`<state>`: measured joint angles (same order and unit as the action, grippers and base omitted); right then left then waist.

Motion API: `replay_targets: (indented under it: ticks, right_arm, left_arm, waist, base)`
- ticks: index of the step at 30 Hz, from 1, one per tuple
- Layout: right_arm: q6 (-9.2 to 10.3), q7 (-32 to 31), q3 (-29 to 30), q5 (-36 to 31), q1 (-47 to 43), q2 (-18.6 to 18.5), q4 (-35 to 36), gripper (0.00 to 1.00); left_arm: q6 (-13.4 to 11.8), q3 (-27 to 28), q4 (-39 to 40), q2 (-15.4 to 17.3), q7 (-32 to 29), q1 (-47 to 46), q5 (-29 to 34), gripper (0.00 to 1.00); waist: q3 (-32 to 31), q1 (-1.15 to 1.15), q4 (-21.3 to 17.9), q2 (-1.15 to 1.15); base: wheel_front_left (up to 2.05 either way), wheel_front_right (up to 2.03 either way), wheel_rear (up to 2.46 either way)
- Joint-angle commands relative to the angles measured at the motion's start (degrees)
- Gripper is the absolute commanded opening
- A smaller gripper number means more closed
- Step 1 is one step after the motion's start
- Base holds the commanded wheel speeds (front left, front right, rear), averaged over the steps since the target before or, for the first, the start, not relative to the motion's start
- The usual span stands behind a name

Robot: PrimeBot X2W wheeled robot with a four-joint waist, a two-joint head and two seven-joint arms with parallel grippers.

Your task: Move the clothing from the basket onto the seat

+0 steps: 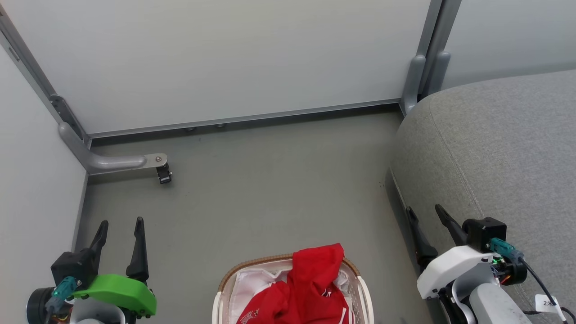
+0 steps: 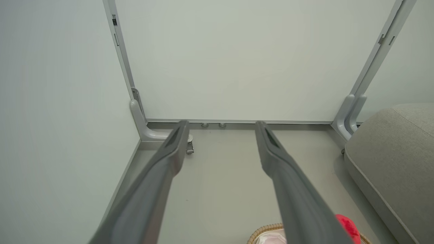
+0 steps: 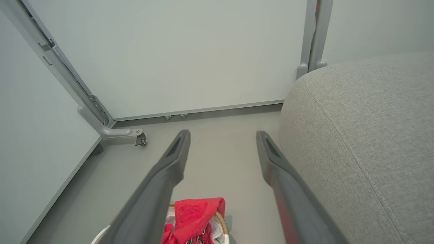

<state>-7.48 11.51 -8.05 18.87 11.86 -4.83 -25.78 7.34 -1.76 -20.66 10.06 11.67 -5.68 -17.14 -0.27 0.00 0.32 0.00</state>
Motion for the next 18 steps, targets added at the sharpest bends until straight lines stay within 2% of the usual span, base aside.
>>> replay_targets:
  ticks: [1,18]
  right_arm:
    - [-0.01,0.6,-0.1,-1.3,1.0,-0.3,-0.2,1.00]
    - [-0.02,2.5,-0.8,-9.1,1.2,0.1,-1.6,1.00]
  left_arm:
    - [0.1,0.0,0.1,0.6,0.4,0.5,1.4,1.00]
    - [0.2,-0.9,-0.4,0.7,2.3,1.2,7.7,1.00]
  waist:
    - [0.0,0.00,0.0,0.00]
    - [1.5,0.00,-0.5,0.00]
  base:
    - [0.00,0.00,0.00]
    - [0.00,0.00,0.00]
